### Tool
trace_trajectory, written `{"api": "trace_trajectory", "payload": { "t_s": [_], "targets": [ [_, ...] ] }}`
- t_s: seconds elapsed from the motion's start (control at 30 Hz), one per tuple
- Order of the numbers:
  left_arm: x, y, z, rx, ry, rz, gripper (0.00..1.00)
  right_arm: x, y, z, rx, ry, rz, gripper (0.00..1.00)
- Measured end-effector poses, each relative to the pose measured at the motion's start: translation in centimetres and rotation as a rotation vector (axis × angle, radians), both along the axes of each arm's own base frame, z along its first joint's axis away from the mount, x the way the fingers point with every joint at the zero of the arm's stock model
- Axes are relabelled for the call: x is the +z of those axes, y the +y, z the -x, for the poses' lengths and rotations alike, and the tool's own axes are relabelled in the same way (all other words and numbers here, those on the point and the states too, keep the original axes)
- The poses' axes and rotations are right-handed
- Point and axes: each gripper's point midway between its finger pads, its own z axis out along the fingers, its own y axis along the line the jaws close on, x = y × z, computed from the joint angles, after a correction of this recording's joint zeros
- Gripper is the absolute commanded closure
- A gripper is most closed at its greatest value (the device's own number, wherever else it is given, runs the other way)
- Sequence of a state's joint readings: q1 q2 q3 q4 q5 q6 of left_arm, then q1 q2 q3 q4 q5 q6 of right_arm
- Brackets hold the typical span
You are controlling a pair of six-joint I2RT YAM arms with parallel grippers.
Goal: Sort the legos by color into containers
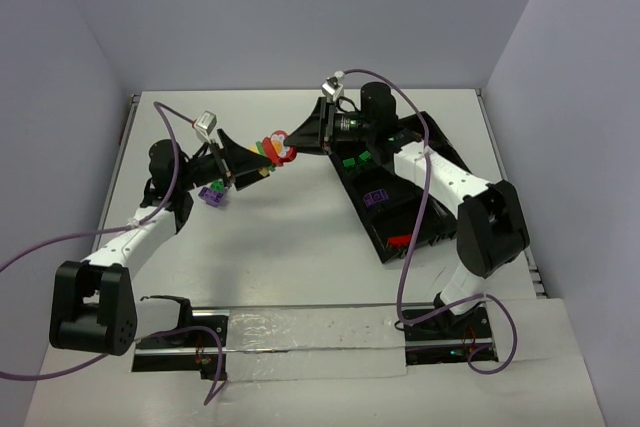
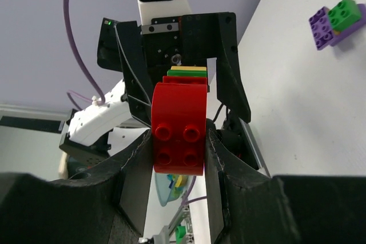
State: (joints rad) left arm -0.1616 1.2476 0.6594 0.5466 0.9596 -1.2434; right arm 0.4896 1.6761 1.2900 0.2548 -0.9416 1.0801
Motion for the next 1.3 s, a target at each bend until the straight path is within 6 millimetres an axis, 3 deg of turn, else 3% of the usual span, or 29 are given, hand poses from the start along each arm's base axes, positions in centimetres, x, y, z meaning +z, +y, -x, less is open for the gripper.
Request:
{"api": "trace_trajectory", "payload": {
  "t_s": [0.27,0.5,0.53,0.57,0.63,0.73,1.03,1.3],
  "targets": [
    [1.5,-0.1,0.3,-0.008,-0.036,0.058,0.3,-0.1,1.4,1.2,0.054,0.026,-0.021,1.0],
    [2.6,-0.1,0.5,-0.019,-0.048,0.1,0.54,-0.1,1.7,1.5,0.065,0.024,-0.028,1.0],
    [2.6,-0.1,0.6,-0.019,-0.046,0.104,0.65,-0.1,1.7,1.5,0.065,0.02,-0.028,1.0],
    [2.7,-0.1,0.6,-0.02,-0.053,0.105,0.67,-0.1,1.7,1.5,0.064,0.023,-0.027,1.0],
    [2.7,-0.1,0.6,-0.019,-0.044,0.11,0.84,-0.2,1.7,1.5,0.065,0.016,-0.026,1.0],
    [2.5,-0.1,0.7,-0.019,-0.034,0.111,0.99,-0.5,1.7,1.4,0.06,0.017,-0.022,1.0],
    [1.6,0.0,0.9,-0.014,-0.015,0.08,1.0,-2.2,0.6,0.3,-0.029,0.04,0.022,1.0],
    [1.9,0.3,1.4,-0.01,-0.071,0.05,1.0,-5.6,-5.3,-4.0,-0.312,0.094,0.178,1.0]
  ]
}}
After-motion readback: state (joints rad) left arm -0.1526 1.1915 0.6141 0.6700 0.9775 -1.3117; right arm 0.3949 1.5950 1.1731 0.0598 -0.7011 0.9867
